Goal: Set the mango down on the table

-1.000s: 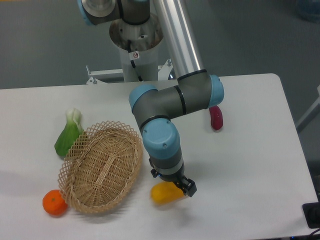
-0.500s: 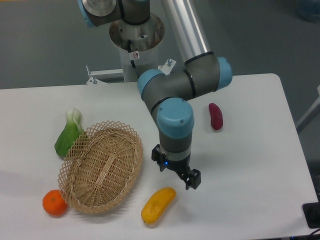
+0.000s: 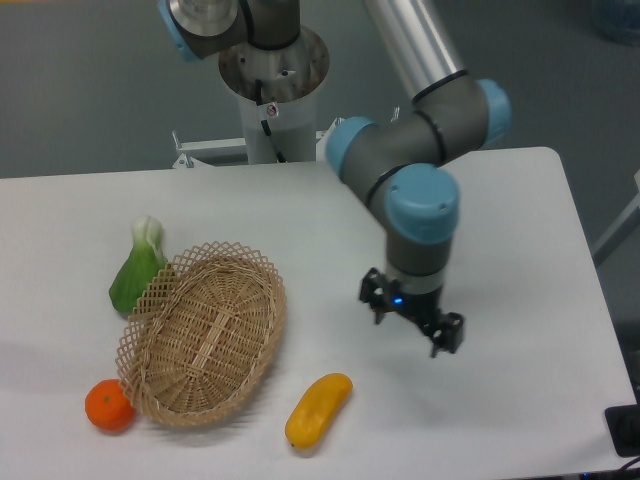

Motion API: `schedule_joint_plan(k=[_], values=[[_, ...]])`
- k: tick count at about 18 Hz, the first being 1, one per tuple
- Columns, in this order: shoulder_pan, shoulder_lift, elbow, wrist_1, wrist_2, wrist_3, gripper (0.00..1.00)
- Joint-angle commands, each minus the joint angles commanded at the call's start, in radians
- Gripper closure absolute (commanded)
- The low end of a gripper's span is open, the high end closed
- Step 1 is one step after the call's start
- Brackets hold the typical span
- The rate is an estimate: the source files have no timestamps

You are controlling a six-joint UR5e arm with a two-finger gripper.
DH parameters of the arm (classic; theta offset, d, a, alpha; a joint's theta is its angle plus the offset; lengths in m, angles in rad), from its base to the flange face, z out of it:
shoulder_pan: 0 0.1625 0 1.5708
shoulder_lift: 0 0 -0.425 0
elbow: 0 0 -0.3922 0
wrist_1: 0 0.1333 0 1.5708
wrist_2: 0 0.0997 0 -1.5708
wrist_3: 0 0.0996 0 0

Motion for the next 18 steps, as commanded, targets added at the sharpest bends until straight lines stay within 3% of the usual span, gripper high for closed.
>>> schedule_joint_plan(k=[6, 10, 12, 15, 18], values=[[0.075, -0.026, 0.038, -0.012, 0.074, 0.146, 0.0], [0.144, -0.06, 0.145, -0.148, 0.051, 0.187, 0.0], [0.164, -0.089, 0.201, -0.189, 0.049, 0.21, 0.0], [0.195, -0.123, 0.252, -0.195, 0.04, 0.233, 0.0], [0.227, -0.13, 0.261, -0.195, 0.012, 0.295, 0.0]])
